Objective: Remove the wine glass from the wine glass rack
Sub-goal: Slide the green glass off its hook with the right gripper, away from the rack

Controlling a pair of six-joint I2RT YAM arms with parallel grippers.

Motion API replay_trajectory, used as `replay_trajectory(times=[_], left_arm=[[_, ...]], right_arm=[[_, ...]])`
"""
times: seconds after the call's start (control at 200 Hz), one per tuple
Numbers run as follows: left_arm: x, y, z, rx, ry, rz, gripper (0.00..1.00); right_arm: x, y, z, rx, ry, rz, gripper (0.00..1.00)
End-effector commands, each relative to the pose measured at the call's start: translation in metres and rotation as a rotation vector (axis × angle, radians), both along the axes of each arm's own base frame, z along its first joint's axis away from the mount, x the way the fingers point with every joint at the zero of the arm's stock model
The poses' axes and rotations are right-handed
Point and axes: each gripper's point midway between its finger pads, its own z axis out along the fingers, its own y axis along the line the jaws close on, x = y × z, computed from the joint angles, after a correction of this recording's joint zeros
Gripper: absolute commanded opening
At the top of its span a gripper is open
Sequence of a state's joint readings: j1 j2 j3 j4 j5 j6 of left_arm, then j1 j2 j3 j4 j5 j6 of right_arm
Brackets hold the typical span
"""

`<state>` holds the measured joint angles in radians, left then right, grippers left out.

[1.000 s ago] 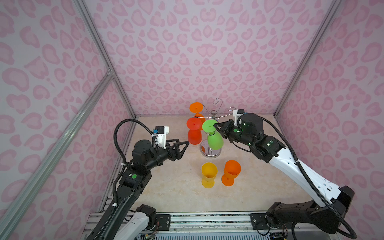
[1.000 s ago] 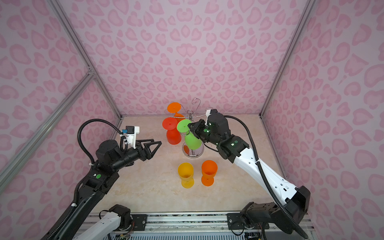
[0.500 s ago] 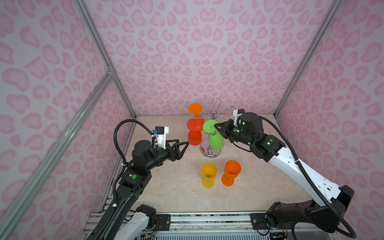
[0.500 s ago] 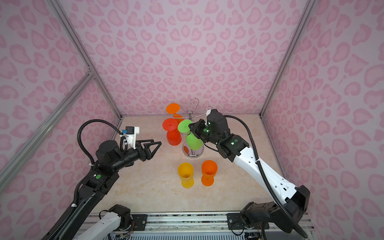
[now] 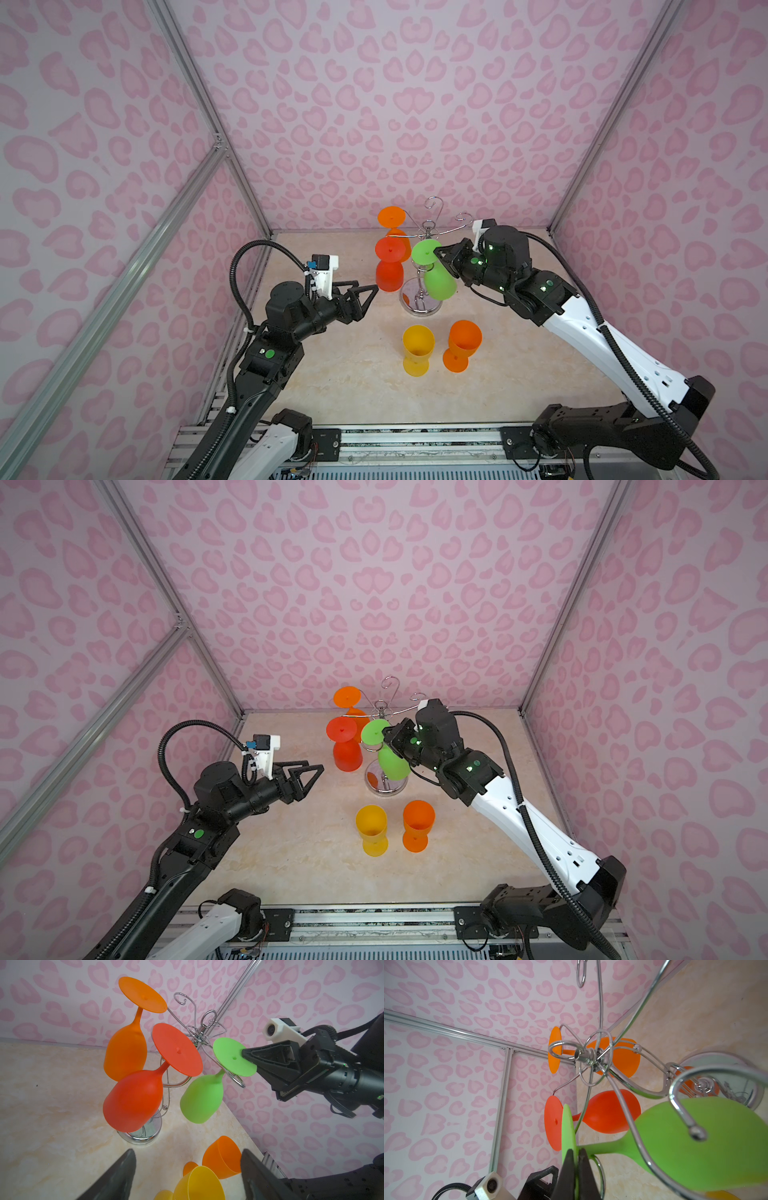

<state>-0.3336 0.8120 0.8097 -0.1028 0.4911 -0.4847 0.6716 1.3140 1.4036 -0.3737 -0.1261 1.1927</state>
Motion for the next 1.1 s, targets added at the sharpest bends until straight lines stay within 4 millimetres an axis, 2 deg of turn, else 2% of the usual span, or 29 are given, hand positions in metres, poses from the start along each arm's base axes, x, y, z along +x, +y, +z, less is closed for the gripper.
replay_trajectory(times=[0.0,0.245,0.345,0.575,0.785,0.9,0.99,1.095], left_arm=[[0.000,-0.001,0.007,-0.004,-0.043,-0.010,0.81],[-0.001,-0.001,0.006,-0.003,-0.043,-0.011,0.81],[-0.001,0.000,0.006,-0.002,-0.041,-0.010,0.81],[-0.001,0.000,0.006,0.001,-0.041,-0.010,0.81],[0.003,-0.002,0.009,0.004,-0.036,-0.011,0.81],[0.006,-0.003,0.014,-0.001,-0.041,-0.012,0.81],[0.008,-0.005,0.017,-0.006,-0.040,-0.019,0.81],[0.011,-0.007,0.019,-0.005,-0.035,-0.027,0.81]], right_arm=[[0.002,-0.005,-0.001,-0.014,-0.006,-0.022,0.00],[0.002,-0.011,0.000,-0.005,-0.014,-0.039,0.00],[0.001,-0.019,0.004,0.002,-0.027,-0.057,0.00],[-0.010,-0.041,-0.002,0.023,-0.031,-0.087,0.00],[-0.030,-0.080,-0.009,0.058,-0.045,-0.149,0.00],[-0.045,-0.118,-0.006,0.033,-0.086,-0.233,0.00],[-0.056,-0.148,0.006,0.021,-0.137,-0.295,0.00],[-0.059,-0.155,0.014,0.041,-0.156,-0.281,0.00]])
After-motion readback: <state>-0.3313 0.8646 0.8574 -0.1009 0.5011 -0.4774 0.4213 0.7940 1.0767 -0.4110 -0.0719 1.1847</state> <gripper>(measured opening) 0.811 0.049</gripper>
